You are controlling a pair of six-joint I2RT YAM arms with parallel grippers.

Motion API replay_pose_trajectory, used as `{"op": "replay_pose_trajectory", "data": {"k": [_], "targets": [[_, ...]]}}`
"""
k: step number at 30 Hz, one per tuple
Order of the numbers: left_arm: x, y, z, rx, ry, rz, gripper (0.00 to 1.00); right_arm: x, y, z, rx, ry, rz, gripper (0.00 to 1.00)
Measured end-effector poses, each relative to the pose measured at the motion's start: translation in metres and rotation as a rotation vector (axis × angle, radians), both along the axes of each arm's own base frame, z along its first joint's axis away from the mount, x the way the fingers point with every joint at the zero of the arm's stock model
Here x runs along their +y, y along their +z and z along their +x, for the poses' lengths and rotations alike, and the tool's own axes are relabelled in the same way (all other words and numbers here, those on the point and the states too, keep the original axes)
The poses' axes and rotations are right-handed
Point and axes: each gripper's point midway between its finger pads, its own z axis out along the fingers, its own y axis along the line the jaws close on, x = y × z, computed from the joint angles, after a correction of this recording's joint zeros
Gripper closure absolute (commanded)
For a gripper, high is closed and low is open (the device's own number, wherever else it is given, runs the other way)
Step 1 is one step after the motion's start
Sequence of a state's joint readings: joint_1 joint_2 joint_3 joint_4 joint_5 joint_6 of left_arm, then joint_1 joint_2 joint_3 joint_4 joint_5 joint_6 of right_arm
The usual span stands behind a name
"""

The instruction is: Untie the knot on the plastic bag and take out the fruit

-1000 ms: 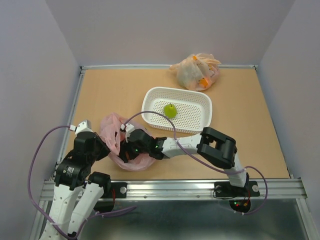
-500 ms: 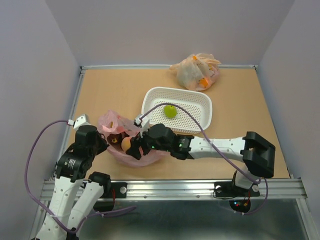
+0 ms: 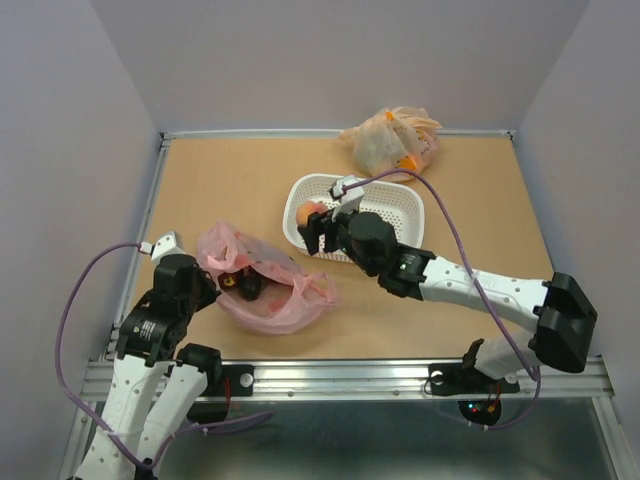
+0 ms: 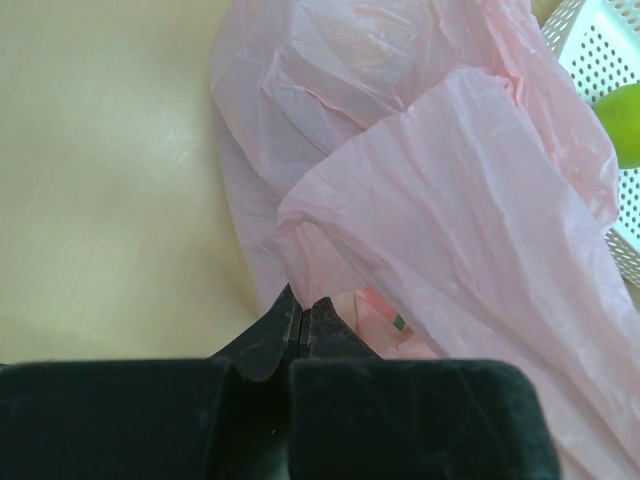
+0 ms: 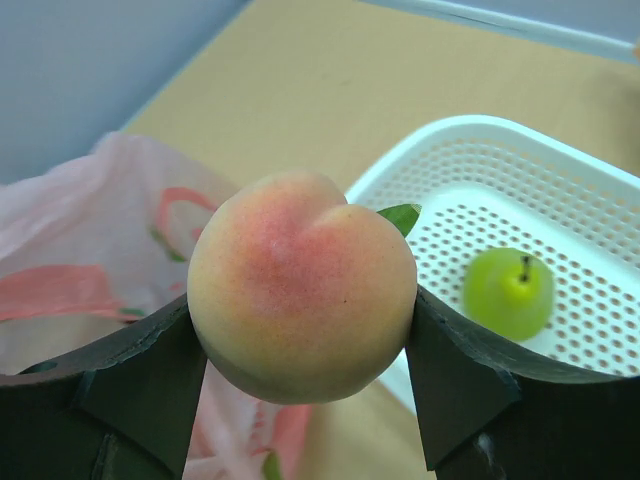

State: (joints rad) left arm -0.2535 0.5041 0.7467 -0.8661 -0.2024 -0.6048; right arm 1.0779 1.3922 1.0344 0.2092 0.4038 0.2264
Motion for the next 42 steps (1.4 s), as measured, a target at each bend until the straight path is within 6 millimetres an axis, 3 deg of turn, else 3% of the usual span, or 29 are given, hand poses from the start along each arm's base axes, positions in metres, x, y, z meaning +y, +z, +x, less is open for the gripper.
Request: {"op": "replay_pose_trajectory", "data": {"k": [4, 7, 8, 10, 11, 14, 22, 26, 30, 33, 35, 37, 39, 42], "targets": [[-0.001, 0.003, 0.001, -0.016, -0.008, -0.006, 1.00, -0.033, -0.037, 0.055, 0.047, -0.140, -0.064, 0.90], [-0.002, 0.004, 0.000, -0.027, -0.012, -0.010, 1.00, -0.043, -0.085, 0.079, 0.108, -0.190, -0.156, 0.51], [-0.002, 0.005, 0.000, -0.031, -0.012, -0.011, 1.00, -0.043, -0.102, 0.082, 0.130, -0.190, -0.189, 0.20], [-0.002, 0.006, 0.000, -0.038, -0.012, -0.013, 1.00, -0.039, -0.129, 0.083, 0.167, -0.174, -0.248, 0.02], [-0.002, 0.007, -0.001, -0.042, -0.012, -0.014, 1.00, -0.038, -0.138, 0.082, 0.178, -0.166, -0.273, 0.00], [-0.002, 0.007, -0.001, -0.044, -0.012, -0.014, 1.00, -0.033, -0.148, 0.081, 0.195, -0.144, -0.307, 0.00], [-0.001, 0.008, -0.001, -0.050, -0.011, -0.016, 1.00, -0.012, -0.088, 0.080, 0.124, -0.067, -0.224, 0.02], [-0.002, 0.008, -0.001, -0.051, -0.011, -0.016, 1.00, 0.008, -0.053, 0.052, 0.069, 0.052, -0.198, 0.10], [-0.002, 0.009, 0.000, -0.054, -0.011, -0.016, 1.00, 0.060, -0.013, -0.009, 0.007, 0.284, -0.154, 0.19], [-0.002, 0.009, 0.000, -0.055, -0.011, -0.017, 1.00, 0.088, -0.003, -0.054, -0.001, 0.438, -0.133, 0.22], [-0.002, 0.009, 0.000, -0.055, -0.011, -0.017, 1.00, 0.104, -0.009, -0.083, 0.011, 0.535, -0.134, 0.25], [-0.002, 0.009, 0.000, -0.056, -0.011, -0.017, 1.00, 0.115, -0.025, -0.099, 0.040, 0.594, -0.152, 0.27], [-0.002, 0.009, 0.000, -0.056, -0.012, -0.017, 1.00, 0.120, -0.046, -0.102, 0.070, 0.613, -0.186, 0.29], [-0.002, 0.009, 0.000, -0.056, -0.012, -0.016, 1.00, 0.126, -0.098, -0.098, 0.135, 0.610, -0.276, 0.35]]}}
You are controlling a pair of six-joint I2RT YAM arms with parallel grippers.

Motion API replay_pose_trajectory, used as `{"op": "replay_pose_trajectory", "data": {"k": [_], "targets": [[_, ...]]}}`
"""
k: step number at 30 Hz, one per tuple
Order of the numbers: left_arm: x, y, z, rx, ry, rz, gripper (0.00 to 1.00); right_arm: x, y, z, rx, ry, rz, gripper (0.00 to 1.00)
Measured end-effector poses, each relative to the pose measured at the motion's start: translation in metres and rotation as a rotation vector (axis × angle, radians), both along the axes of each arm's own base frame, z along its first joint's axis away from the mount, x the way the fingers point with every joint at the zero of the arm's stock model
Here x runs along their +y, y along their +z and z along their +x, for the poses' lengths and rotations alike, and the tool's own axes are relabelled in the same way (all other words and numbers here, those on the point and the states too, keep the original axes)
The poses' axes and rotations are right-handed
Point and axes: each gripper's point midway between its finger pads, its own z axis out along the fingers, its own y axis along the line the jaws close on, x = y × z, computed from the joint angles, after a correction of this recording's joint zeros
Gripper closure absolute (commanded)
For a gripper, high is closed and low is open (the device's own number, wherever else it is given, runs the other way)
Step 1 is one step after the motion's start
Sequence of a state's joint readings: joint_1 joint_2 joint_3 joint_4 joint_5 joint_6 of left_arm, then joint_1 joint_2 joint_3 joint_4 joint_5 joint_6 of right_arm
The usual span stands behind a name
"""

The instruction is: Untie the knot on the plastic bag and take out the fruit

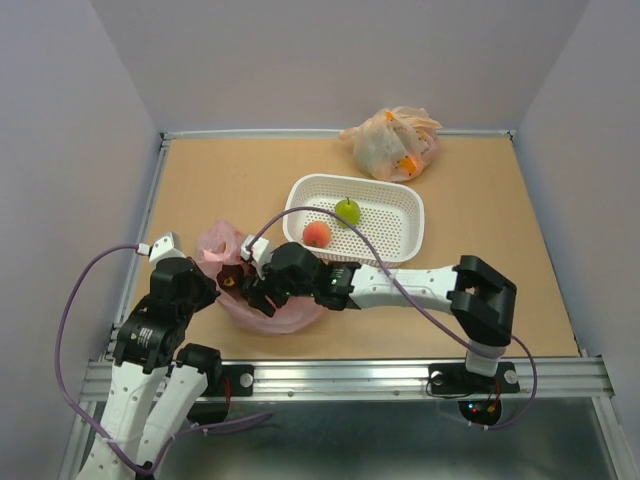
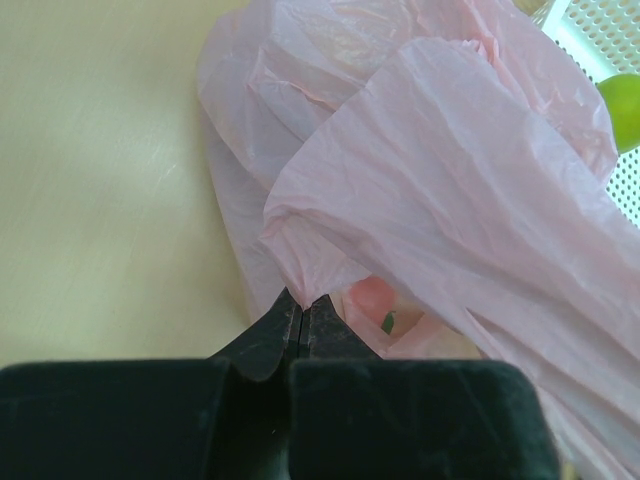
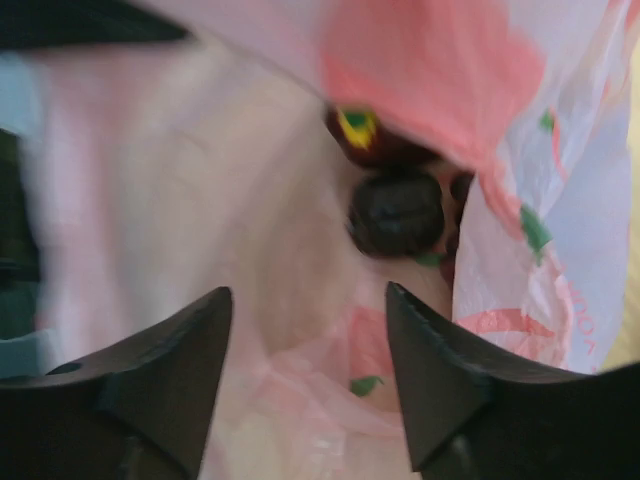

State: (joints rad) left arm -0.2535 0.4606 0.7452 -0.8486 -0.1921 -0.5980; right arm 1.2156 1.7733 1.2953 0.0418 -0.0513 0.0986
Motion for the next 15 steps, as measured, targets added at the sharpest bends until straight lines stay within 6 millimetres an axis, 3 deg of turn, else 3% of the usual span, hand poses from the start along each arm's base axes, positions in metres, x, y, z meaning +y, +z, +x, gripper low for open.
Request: {"op": "replay_pose_trajectory", "data": {"k": [4, 7, 10, 15], "targets": [[0.000, 0.000, 0.000, 0.000, -0.002, 0.003, 1.00, -0.005, -0.058, 0.010, 0.017, -0.036, -0.133, 0.44], [0.000, 0.000, 0.000, 0.000, -0.003, 0.003, 1.00, -0.013, -0.082, 0.023, 0.018, -0.079, -0.194, 0.46], [0.000, 0.000, 0.000, -0.001, -0.004, 0.004, 1.00, -0.019, -0.083, 0.038, -0.008, -0.128, -0.210, 0.42], [0.000, 0.000, 0.000, -0.001, -0.004, 0.004, 1.00, -0.016, -0.058, 0.067, -0.099, -0.222, -0.184, 0.27]]}}
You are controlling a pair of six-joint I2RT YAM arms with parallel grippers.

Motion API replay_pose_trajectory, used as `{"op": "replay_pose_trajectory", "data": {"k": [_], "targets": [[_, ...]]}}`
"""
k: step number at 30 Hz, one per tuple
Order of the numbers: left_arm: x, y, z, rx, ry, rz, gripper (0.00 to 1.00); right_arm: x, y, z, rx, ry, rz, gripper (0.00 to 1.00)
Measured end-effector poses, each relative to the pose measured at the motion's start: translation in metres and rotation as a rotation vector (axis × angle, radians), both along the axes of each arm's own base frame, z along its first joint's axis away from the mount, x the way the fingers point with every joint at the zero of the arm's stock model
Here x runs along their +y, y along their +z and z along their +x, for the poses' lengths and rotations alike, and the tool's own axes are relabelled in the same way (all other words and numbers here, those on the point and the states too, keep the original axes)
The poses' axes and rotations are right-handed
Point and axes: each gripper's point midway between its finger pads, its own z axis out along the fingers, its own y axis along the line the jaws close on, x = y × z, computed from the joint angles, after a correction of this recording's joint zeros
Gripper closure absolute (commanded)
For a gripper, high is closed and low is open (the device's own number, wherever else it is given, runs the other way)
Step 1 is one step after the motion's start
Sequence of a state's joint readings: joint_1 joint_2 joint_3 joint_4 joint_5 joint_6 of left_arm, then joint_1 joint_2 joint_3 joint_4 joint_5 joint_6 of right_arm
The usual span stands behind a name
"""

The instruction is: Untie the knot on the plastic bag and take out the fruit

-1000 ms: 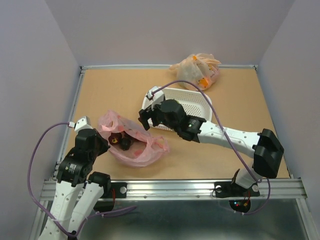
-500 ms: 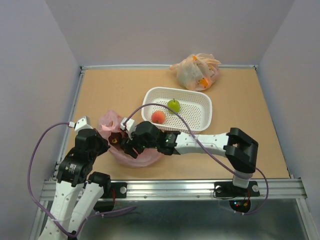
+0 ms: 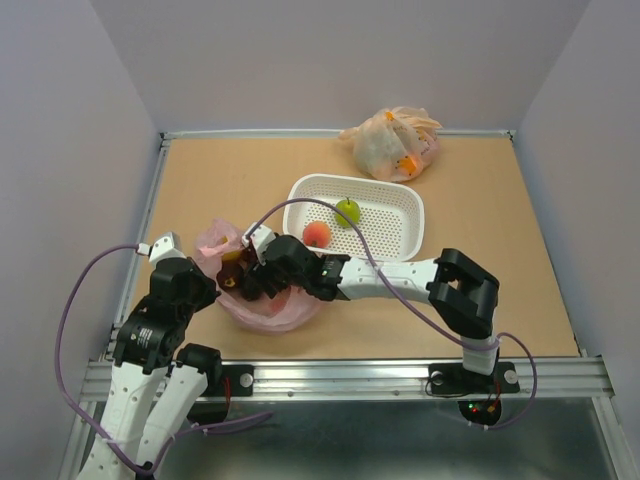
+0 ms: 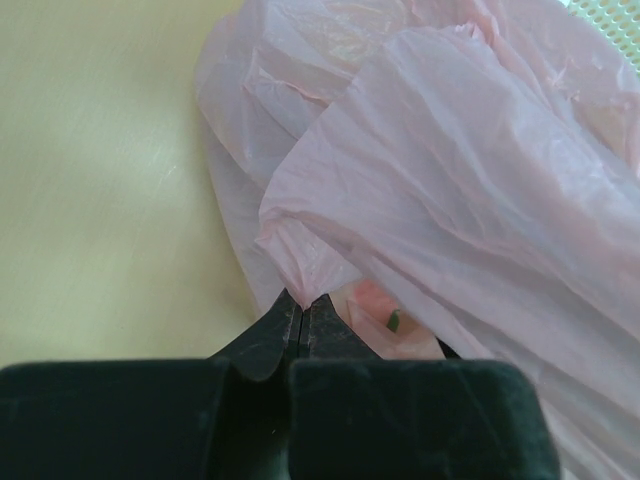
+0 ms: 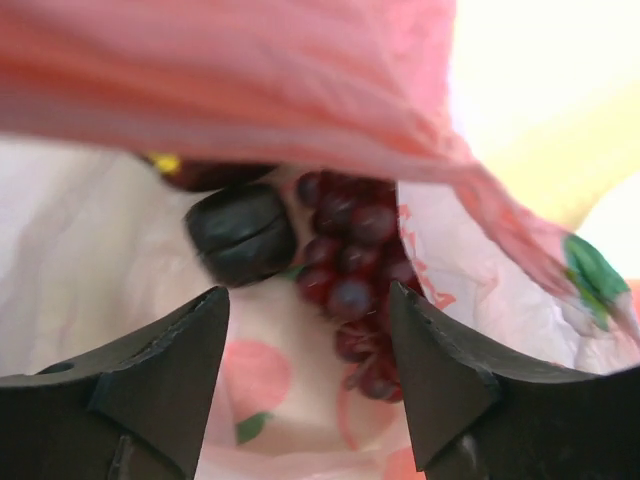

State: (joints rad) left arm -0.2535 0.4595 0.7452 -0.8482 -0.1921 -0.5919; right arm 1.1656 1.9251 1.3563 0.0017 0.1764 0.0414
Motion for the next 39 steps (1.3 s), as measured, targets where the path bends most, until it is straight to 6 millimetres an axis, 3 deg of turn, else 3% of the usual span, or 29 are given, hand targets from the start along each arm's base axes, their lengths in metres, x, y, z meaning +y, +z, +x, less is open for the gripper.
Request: {"op": "replay_pose_trajectory", "data": {"k": [6, 14, 16, 17, 19, 22, 28, 36, 39], "targets": [[0.000, 0.001, 0.000, -0.006, 0.000, -0.001, 1.00, -0.005, 0.002, 0.016, -0.075, -0.051, -0.029, 0.26], [0.000, -0.002, 0.000, -0.001, 0.000, 0.000, 1.00, -0.003, -0.058, 0.023, -0.076, -0.039, -0.149, 0.33], [0.000, -0.003, 0.000, 0.000, 0.000, 0.000, 1.00, -0.001, -0.062, 0.026, -0.085, -0.044, -0.154, 0.54], [0.000, -0.003, 0.000, -0.001, 0.000, 0.000, 1.00, 0.000, -0.062, 0.027, -0.088, -0.044, -0.154, 0.73], [0.000, -0.002, 0.000, -0.001, 0.000, 0.000, 1.00, 0.001, -0.059, 0.027, -0.091, -0.040, -0.146, 0.86], [0.000, -0.002, 0.000, -0.005, 0.000, -0.001, 1.00, 0.007, -0.049, 0.025, -0.093, -0.024, -0.115, 1.00], [0.001, -0.002, 0.000, -0.006, 0.003, 0.000, 1.00, 0.011, -0.025, 0.006, -0.044, 0.065, -0.071, 0.99], [0.002, -0.002, 0.000, -0.008, 0.014, 0.004, 1.00, 0.011, 0.069, -0.037, 0.012, 0.242, 0.115, 1.00], [0.003, -0.001, 0.000, -0.009, 0.019, 0.004, 1.00, 0.008, 0.093, -0.048, 0.023, 0.282, 0.161, 1.00]]}}
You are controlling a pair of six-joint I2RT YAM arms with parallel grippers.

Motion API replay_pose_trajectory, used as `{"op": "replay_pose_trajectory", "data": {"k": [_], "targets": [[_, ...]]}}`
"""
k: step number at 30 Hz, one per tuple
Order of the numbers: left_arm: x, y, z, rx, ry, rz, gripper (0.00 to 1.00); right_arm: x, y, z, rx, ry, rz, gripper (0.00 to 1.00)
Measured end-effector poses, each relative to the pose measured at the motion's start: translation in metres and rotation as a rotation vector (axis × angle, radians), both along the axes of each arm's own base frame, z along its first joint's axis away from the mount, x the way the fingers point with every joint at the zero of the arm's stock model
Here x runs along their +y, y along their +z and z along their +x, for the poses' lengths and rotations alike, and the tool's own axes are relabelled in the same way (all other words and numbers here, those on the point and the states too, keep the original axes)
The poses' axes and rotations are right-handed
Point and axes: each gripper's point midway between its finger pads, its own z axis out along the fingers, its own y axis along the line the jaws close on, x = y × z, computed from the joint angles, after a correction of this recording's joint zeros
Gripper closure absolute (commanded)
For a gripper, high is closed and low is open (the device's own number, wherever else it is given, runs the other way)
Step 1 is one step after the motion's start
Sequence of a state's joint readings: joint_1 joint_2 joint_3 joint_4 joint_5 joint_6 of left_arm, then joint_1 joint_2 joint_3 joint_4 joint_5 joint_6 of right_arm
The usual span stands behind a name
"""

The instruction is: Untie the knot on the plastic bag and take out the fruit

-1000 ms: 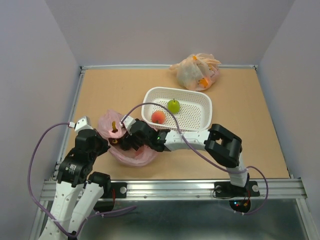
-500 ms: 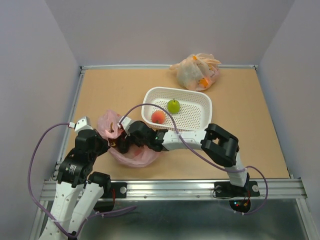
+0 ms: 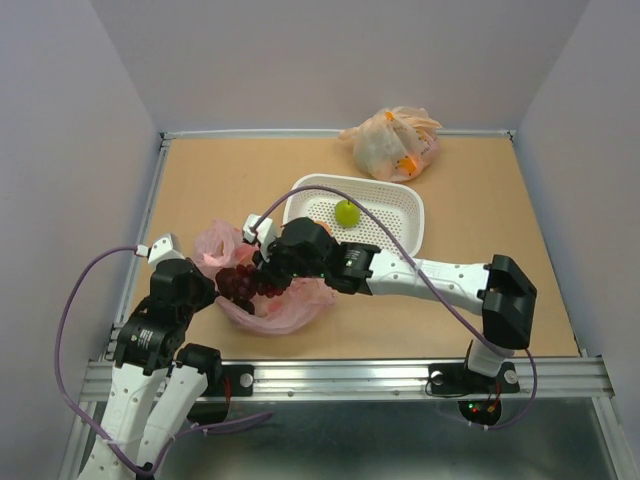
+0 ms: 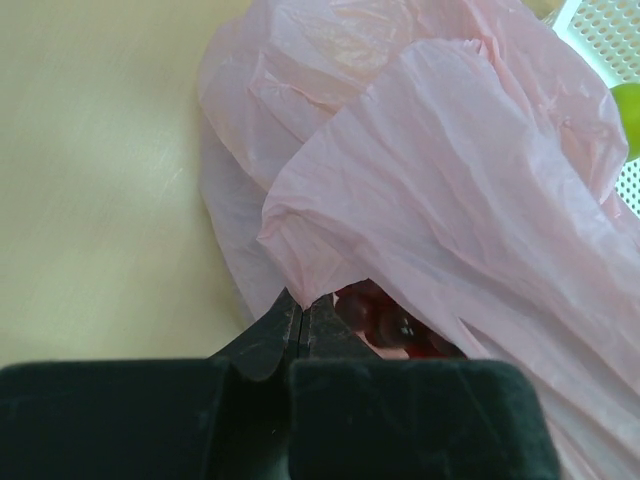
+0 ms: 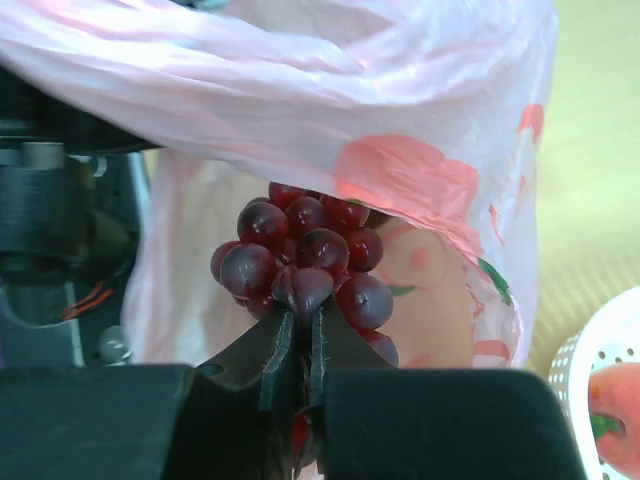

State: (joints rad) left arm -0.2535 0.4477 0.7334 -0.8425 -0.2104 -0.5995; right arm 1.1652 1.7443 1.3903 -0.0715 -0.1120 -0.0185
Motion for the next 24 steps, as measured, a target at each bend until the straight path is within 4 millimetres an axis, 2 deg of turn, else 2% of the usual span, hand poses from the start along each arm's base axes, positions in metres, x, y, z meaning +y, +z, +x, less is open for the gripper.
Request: {"op": "replay_pose_trajectory", "data": {"k": [3, 9, 13, 17, 21, 24], "targets": [[0.000, 0.000, 0.000, 0.000, 0.002, -0.001, 1.00, -0.003, 0.020, -0.013, 0.019, 0.052, 0.041, 1.00], [0.000, 0.000, 0.000, -0.001, 0.006, -0.001, 1.00, -0.011, 0.040, -0.035, 0.068, 0.127, 0.070, 1.00], [0.001, 0.000, 0.000, -0.001, 0.009, -0.003, 1.00, -0.020, 0.056, -0.038, 0.059, 0.125, 0.086, 1.00], [0.001, 0.000, 0.000, -0.002, 0.012, -0.004, 1.00, -0.032, 0.086, -0.034, -0.004, 0.093, 0.125, 1.00], [0.001, 0.000, 0.000, -0.002, 0.013, -0.005, 1.00, -0.051, 0.121, -0.016, -0.128, -0.003, 0.165, 0.99], [0.001, 0.000, 0.000, -0.003, 0.014, -0.005, 1.00, -0.072, 0.147, 0.003, -0.237, -0.116, 0.179, 0.99]]}}
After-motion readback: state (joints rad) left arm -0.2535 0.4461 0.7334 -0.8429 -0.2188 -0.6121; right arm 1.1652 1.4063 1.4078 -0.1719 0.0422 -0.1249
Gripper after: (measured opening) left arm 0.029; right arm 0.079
